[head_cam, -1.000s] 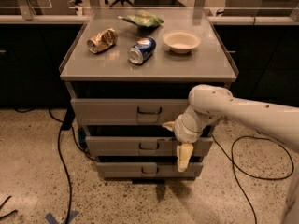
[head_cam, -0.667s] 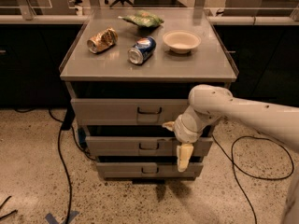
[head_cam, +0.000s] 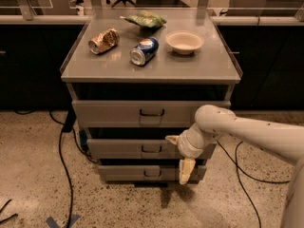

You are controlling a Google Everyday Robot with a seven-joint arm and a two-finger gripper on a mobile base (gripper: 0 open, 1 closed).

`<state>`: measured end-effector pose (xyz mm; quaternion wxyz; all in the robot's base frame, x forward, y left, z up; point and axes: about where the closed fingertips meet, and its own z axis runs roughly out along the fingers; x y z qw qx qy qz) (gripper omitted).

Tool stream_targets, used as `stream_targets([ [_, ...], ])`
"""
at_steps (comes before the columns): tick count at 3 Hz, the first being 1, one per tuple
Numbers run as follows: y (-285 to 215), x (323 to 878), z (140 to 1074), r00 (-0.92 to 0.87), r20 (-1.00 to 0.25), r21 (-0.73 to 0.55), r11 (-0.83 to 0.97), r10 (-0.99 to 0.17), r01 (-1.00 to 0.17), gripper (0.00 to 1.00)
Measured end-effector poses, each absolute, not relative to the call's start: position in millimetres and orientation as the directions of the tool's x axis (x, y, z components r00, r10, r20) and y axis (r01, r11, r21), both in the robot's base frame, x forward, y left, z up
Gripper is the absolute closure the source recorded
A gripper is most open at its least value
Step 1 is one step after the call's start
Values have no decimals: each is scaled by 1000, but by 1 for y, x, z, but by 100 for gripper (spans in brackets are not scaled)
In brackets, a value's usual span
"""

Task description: Open middle drawer

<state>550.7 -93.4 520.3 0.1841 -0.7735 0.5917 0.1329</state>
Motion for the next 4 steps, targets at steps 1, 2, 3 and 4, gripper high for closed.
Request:
stream_targets([
  [1,-84,555,477,278,-461,-125,-248,-843,-961,0],
  [2,-69,561,437,292,-488,-118,-270,-823,-956,0],
  [3,-54,567,407,310,-463,-121,-287,-831,-950,0],
  [4,-35,582,381,325,-397,-155,-286,-858,-945,0],
])
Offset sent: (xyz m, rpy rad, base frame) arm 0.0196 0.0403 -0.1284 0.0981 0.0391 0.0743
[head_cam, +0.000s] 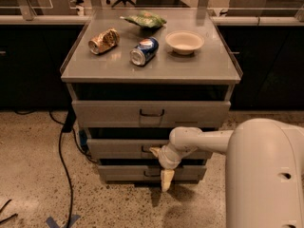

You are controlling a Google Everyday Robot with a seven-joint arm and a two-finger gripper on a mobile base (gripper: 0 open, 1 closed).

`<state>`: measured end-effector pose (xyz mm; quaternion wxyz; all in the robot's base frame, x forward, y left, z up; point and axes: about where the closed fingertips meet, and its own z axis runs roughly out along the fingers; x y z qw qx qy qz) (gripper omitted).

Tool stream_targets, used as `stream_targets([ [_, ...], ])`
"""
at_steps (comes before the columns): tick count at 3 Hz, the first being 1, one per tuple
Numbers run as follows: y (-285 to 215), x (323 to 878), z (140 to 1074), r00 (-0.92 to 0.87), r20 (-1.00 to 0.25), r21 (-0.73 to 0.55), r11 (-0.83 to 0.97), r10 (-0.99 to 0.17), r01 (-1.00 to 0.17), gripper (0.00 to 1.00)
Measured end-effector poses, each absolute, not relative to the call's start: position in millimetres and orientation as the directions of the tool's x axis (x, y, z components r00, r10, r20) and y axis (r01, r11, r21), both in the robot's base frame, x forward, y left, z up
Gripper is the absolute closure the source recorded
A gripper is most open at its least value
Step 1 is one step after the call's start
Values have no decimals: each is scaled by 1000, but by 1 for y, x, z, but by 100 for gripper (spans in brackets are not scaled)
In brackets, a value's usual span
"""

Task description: Open middle drawer

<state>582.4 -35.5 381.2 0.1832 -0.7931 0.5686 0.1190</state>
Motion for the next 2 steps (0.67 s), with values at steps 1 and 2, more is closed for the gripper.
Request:
stream_targets([
  [1,-30,587,387,345,-355,-183,-297,-869,-937,0],
  [2,-26,595,397,356,-320,-180,-313,-878,-933,0],
])
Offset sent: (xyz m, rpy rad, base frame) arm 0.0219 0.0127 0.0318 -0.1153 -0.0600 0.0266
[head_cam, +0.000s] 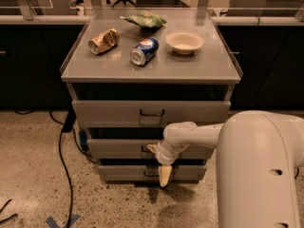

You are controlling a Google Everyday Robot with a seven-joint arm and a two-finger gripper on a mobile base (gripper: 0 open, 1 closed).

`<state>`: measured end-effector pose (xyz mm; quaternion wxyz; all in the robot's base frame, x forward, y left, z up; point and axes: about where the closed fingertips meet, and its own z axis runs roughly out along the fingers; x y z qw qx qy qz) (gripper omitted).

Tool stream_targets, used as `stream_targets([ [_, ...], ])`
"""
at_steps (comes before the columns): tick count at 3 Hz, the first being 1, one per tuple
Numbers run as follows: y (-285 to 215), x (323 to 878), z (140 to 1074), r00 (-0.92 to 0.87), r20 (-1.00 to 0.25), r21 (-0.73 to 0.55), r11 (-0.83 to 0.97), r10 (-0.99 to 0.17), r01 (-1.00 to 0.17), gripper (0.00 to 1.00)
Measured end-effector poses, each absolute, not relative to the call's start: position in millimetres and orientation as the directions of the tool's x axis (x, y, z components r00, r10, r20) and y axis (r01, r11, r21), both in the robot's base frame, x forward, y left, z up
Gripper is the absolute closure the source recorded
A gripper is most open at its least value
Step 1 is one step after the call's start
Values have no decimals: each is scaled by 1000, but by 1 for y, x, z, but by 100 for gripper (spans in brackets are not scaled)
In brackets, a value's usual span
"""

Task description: Open middle drawer

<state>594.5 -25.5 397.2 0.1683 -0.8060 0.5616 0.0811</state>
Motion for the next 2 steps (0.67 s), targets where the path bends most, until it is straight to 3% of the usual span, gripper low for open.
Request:
stream_targets([
  [2,-20,595,372,346,-356,-125,-323,-868,-938,0],
])
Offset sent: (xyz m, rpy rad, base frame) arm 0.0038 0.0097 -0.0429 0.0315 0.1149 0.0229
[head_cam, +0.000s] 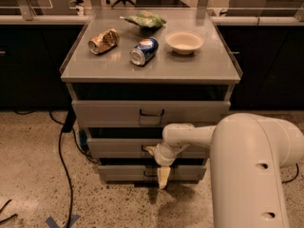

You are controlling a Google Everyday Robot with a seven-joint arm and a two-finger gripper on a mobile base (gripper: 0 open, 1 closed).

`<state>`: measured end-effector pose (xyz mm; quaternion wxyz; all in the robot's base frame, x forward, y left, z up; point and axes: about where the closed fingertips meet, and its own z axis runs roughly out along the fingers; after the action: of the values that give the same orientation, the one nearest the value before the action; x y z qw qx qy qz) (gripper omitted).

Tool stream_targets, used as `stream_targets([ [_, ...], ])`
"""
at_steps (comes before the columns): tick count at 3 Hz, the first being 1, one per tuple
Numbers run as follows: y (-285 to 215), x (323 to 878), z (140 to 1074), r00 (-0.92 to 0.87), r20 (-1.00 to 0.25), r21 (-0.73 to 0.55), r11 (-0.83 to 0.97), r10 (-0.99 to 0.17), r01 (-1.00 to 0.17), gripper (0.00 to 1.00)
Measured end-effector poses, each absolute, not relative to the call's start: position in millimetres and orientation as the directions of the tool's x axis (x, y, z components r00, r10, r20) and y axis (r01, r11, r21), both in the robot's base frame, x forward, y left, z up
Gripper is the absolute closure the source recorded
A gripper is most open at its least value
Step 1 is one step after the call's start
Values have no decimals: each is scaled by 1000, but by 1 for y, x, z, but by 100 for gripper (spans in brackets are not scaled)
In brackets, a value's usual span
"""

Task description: Open middle drawer

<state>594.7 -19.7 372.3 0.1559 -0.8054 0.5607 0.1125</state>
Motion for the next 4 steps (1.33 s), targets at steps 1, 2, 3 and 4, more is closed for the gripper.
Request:
stream_targets([
  [1,-20,595,372,346,-356,-125,-322,-868,-938,0],
  [2,-20,595,372,346,-356,-125,-322,-868,-938,20],
  [3,-20,595,372,346,-356,-125,-322,-868,-938,42],
  [4,-20,595,372,346,-356,-125,-323,-868,-938,64],
])
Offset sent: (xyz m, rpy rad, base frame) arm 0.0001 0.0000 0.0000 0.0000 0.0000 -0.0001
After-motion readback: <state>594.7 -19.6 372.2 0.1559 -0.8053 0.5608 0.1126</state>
